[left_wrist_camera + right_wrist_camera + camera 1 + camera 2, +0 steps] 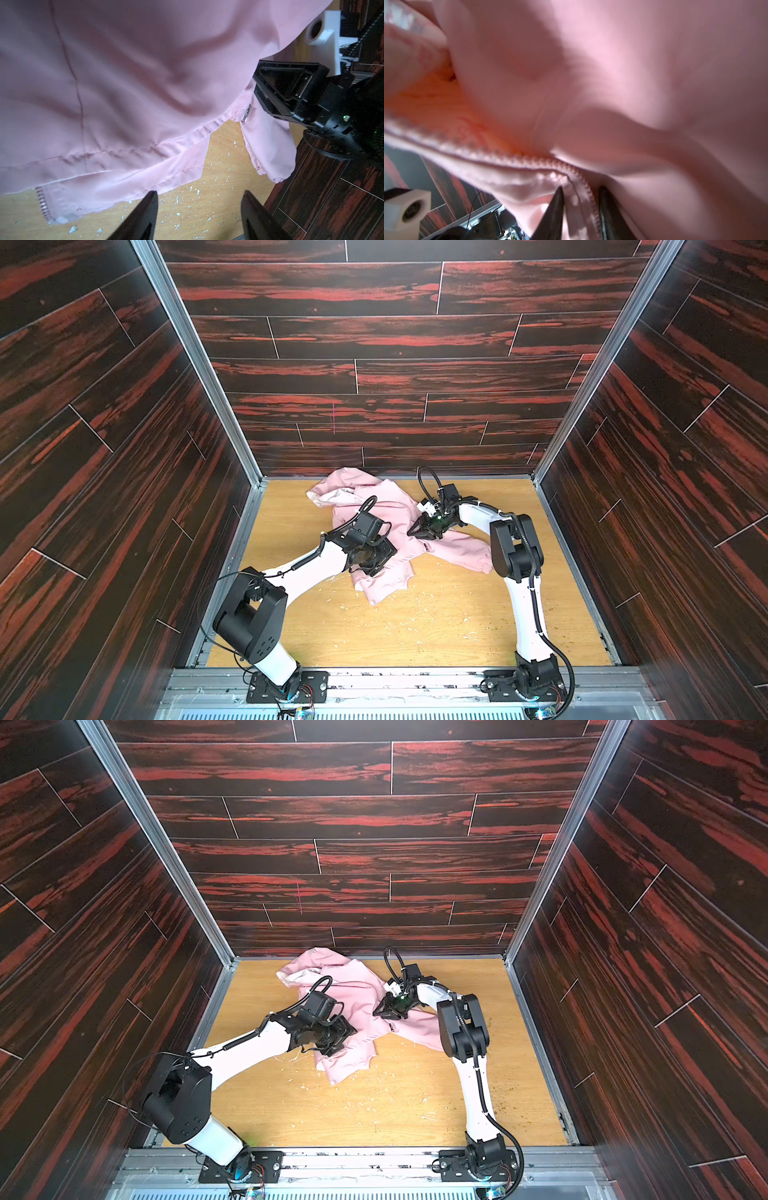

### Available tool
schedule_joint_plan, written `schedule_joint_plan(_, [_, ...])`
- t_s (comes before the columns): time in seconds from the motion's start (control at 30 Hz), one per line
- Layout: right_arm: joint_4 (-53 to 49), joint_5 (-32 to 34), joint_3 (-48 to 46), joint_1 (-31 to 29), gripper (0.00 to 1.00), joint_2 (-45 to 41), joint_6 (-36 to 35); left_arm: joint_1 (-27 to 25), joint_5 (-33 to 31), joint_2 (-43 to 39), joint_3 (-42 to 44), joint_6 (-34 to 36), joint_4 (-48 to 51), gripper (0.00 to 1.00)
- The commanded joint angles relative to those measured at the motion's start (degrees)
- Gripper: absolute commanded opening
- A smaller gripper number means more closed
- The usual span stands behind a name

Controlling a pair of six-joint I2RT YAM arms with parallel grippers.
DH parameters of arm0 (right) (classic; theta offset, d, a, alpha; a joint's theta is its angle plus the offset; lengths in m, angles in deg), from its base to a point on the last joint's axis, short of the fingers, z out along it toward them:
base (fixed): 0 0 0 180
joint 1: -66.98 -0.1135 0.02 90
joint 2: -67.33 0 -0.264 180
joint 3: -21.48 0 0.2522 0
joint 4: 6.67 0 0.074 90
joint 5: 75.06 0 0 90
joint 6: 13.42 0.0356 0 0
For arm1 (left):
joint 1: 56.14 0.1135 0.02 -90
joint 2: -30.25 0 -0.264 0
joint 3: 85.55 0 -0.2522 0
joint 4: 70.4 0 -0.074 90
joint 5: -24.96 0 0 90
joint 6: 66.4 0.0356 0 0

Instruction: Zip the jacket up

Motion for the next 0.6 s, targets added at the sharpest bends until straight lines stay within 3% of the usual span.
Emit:
schedule_joint_plan(0.0, [2.5,-2.3,-3.6,-0.4,0.24,-6.0,2.4,0.3,0.3,-2.3,1.2,-0.3,-3.6,0.68])
schedule_joint_plan(0.27, [6.4,-4.7,-8.6,-1.4,0.1,-13.3,8.6,-0.8,3.8,-1.7,7.8,-7.5,-24.5,0.73])
schedule_joint_plan(0.57, [-3.4,0.5,-4.7,-4.5,0.0,-14.2,12.3,-4.8,1.4,1.3,11.2,-18.0,-41.2,0.73])
